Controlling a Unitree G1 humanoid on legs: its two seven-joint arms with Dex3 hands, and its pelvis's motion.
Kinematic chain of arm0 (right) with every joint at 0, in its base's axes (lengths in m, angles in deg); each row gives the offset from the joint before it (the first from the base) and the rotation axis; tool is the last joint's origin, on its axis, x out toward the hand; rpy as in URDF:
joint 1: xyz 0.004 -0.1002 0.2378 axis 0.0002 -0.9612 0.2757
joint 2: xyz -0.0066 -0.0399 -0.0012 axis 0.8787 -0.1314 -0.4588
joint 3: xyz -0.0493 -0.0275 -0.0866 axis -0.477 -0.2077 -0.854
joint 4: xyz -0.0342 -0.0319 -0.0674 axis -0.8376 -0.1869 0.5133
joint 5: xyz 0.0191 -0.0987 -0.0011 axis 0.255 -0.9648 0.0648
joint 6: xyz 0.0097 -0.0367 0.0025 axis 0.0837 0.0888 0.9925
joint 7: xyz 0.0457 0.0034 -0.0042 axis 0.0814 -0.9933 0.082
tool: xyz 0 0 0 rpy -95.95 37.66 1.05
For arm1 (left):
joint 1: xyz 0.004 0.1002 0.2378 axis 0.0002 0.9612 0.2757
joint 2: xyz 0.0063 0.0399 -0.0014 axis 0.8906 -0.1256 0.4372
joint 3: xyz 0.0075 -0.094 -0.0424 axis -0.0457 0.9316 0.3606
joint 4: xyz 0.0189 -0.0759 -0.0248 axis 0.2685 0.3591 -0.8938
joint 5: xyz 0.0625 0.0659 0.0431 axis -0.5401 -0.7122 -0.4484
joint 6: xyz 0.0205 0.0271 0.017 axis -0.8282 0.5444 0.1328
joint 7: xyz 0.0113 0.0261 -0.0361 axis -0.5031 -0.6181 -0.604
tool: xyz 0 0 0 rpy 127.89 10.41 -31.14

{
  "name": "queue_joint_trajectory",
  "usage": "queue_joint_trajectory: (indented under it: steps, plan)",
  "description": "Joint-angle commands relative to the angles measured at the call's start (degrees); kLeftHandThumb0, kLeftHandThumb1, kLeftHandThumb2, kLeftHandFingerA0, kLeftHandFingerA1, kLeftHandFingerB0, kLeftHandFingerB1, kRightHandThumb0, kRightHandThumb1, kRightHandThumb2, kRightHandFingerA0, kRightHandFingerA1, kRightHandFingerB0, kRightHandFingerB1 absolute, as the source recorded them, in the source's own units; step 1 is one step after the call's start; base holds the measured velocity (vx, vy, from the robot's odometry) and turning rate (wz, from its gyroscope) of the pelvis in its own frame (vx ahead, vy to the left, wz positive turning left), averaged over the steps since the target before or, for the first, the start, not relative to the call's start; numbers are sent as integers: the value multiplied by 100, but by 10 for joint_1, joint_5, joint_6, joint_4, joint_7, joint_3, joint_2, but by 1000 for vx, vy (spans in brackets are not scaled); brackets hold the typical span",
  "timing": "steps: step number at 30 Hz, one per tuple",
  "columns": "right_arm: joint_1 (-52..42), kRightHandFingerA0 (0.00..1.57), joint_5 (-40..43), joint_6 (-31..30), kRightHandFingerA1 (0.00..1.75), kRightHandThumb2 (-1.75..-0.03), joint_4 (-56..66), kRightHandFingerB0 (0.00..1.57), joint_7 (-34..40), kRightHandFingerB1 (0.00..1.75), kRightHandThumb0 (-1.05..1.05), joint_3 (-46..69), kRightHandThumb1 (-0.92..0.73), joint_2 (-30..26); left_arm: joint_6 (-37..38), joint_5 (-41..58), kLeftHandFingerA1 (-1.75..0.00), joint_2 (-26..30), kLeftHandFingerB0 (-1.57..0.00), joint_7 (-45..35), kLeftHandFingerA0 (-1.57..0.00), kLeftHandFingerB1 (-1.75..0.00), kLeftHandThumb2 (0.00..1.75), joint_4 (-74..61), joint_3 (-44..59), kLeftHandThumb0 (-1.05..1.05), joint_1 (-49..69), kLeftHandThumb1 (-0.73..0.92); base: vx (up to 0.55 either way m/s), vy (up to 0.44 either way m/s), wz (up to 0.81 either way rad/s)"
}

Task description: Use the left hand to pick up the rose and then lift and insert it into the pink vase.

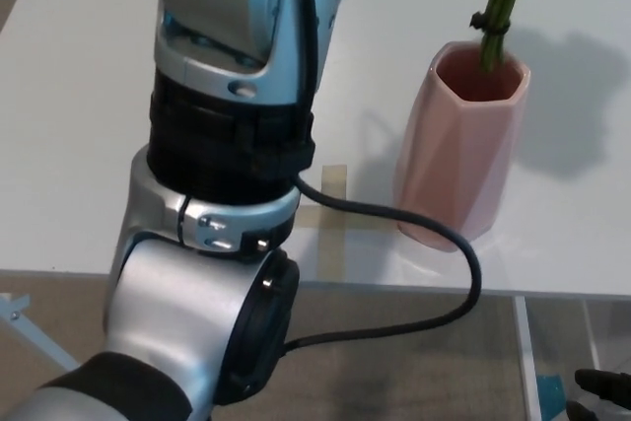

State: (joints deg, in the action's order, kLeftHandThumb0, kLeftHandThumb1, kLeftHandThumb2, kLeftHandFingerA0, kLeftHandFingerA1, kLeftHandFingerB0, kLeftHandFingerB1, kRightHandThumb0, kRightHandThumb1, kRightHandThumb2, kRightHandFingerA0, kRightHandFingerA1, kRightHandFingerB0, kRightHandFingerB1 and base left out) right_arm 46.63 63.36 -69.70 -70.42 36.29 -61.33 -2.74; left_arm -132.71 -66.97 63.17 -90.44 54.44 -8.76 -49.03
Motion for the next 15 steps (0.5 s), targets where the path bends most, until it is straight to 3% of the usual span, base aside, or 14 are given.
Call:
queue_joint_trajectory:
  steps: [1, 15]
  plan:
    - [-2, 73, 4, -6, 45, -58, -1, 62, -1, 42, -27, 2, -61, -1, 13, 2, -147, 0, -79, -5, -83, -81, 63, -5, -8, -18, 21, 79, 0, 0, 0]
    - [4, 73, 9, -11, 45, -58, -1, 62, -6, 42, -27, 7, -61, 1, 25, -6, -148, 2, -78, -3, -86, -84, 64, -5, -32, -18, 46, 78, 0, 0, 0]
